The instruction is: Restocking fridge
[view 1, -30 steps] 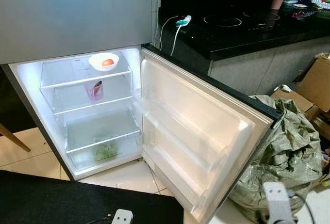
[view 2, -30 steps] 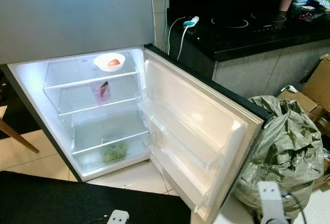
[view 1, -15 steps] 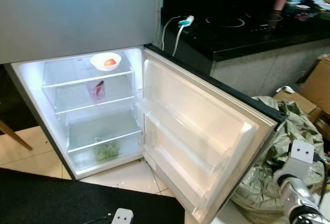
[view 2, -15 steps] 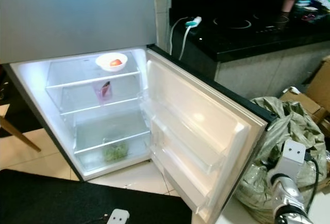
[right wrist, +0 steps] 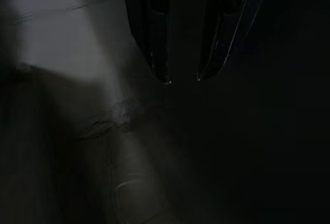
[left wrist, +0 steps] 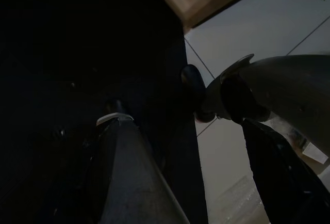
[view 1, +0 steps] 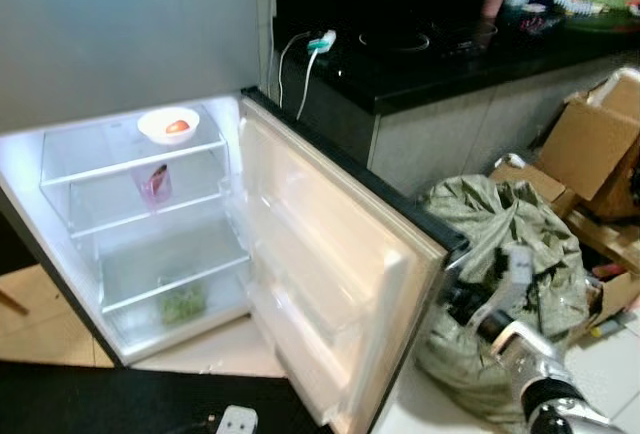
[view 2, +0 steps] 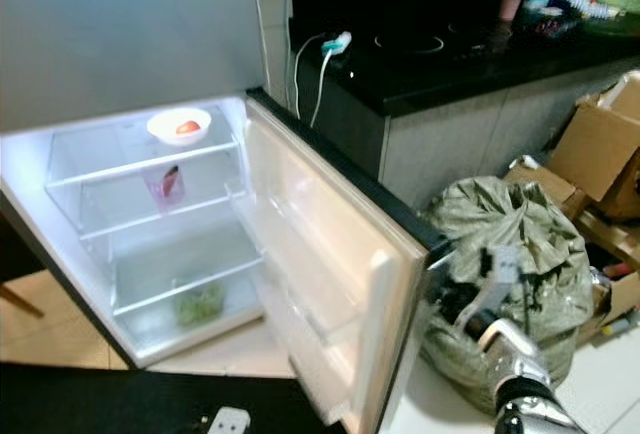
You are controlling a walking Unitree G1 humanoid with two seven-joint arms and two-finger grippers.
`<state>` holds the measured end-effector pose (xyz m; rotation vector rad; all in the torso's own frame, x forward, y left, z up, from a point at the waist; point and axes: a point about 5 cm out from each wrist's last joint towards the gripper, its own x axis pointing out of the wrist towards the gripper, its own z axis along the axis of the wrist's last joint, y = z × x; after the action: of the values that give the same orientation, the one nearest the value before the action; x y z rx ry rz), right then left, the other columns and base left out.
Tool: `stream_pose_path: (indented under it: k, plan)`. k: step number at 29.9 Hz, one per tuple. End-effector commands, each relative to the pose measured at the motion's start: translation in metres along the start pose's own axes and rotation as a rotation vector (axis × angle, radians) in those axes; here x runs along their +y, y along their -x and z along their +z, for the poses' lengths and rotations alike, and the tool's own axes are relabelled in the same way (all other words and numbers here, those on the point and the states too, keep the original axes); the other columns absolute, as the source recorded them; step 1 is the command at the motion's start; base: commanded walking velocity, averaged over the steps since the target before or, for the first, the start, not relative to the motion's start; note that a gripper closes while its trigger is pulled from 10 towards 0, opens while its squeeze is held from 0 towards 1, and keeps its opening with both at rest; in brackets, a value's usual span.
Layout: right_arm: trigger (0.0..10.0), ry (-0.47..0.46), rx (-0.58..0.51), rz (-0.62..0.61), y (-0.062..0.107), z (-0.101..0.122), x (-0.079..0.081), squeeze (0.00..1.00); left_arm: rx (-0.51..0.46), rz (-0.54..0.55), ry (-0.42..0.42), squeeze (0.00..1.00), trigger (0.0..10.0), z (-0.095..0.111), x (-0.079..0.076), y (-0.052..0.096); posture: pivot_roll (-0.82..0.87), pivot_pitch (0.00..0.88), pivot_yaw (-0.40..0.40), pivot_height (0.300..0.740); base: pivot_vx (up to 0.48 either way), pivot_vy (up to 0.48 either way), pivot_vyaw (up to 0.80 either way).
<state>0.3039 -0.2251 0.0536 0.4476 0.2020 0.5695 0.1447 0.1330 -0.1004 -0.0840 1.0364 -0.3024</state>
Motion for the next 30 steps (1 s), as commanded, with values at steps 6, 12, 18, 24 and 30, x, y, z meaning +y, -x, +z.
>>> stream_pose_path:
  k: [6, 12, 18, 24, 30]
  plan:
    - [10.0, -0.02, 0.186, 0.457, -0.009, -0.035, 0.047, 0.0, 0.028, 0.024, -0.007, 0.0, 10.0, -0.008, 0.008, 0.003, -0.07, 0.004, -0.008, 0.74, 0.0, 0.0, 0.0]
    - [10.0, -0.057, 0.229, 0.612, -0.013, -0.048, 0.072, 0.0, 0.032, 0.026, -0.007, 0.0, 10.0, -0.01, 0.008, 0.004, -0.07, 0.005, -0.006, 0.74, 0.0, 0.0, 0.0]
    - [10.0, 0.025, 0.273, 0.372, -0.023, -0.069, 0.064, 0.0, 0.037, 0.032, -0.006, 0.0, 10.0, -0.012, 0.01, 0.005, -0.06, 0.007, -0.004, 0.74, 0.0, 0.0, 0.0]
    - [10.0, 0.099, 0.375, 0.125, -0.014, -0.083, 0.046, 0.0, 0.039, 0.035, -0.005, 0.0, 10.0, -0.012, 0.01, 0.005, -0.07, 0.005, -0.007, 0.74, 0.0, 0.0, 0.0]
    - [10.0, 0.189, 0.592, -0.256, 0.03, -0.118, 0.016, 0.0, 0.039, 0.036, -0.004, 0.0, 10.0, -0.012, 0.01, 0.005, -0.07, 0.002, -0.01, 0.74, 0.0, 0.0, 0.0]
